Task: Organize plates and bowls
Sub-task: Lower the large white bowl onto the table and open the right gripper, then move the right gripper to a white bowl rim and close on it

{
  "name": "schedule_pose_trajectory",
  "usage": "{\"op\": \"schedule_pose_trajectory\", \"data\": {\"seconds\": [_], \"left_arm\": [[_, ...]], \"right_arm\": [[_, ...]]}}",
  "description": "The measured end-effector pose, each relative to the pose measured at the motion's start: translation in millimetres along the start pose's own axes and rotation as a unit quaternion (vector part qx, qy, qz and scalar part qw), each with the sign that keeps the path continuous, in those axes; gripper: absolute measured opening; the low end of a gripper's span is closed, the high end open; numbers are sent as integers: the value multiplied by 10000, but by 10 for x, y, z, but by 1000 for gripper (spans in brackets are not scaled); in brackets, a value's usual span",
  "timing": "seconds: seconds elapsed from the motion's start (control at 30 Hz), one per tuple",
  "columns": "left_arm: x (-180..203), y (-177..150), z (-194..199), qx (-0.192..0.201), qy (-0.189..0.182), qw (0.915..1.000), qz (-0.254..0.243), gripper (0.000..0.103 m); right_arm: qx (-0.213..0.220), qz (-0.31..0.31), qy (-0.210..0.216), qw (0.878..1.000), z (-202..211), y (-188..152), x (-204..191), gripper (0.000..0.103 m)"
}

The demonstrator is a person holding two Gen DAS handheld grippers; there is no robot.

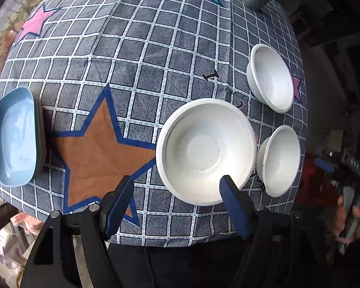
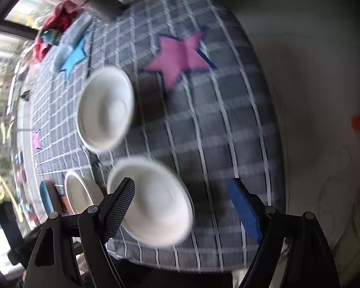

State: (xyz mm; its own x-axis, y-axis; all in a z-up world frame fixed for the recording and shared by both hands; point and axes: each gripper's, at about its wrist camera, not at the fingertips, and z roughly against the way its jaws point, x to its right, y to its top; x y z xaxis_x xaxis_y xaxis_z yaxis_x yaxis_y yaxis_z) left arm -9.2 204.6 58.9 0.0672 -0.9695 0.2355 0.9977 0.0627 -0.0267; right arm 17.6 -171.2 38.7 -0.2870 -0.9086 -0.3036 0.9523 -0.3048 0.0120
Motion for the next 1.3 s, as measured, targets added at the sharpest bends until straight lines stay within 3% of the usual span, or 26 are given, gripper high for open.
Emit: {"op": "schedule_pose_trajectory", "data": {"seconds": [0.2, 0.4, 0.53, 0.73, 0.93, 1.1, 1.3], "left_arm": [[17, -3, -35, -166, 116, 9985, -515, 77], [89, -52, -69, -261, 286, 9933, -1093, 77], [420, -75, -13, 30, 688, 9780, -1971, 77], [938, -13, -9, 310, 837, 9554, -2816, 77], [1412, 106, -104, 447, 936, 9405, -3236, 77], [1729, 137, -284, 372, 1104, 9306, -3470, 77], [1877, 168, -523, 125, 1205, 9323, -3408, 66]], "right_arm": [[-281, -213, -349, 9988, -149, -549, -52, 82], [-257, -574, -552, 9965, -248, -727, -27, 82], [-214, -885, -458, 9948, -164, -790, 10, 82], [26, -287, -933, 9952, -48, -793, -309, 82], [241, -15, -1303, 9912, 75, -785, -356, 82], [278, -49, -1286, 9913, 134, -797, -205, 82], [161, 168, -1209, 9924, -59, -677, -196, 82]]}}
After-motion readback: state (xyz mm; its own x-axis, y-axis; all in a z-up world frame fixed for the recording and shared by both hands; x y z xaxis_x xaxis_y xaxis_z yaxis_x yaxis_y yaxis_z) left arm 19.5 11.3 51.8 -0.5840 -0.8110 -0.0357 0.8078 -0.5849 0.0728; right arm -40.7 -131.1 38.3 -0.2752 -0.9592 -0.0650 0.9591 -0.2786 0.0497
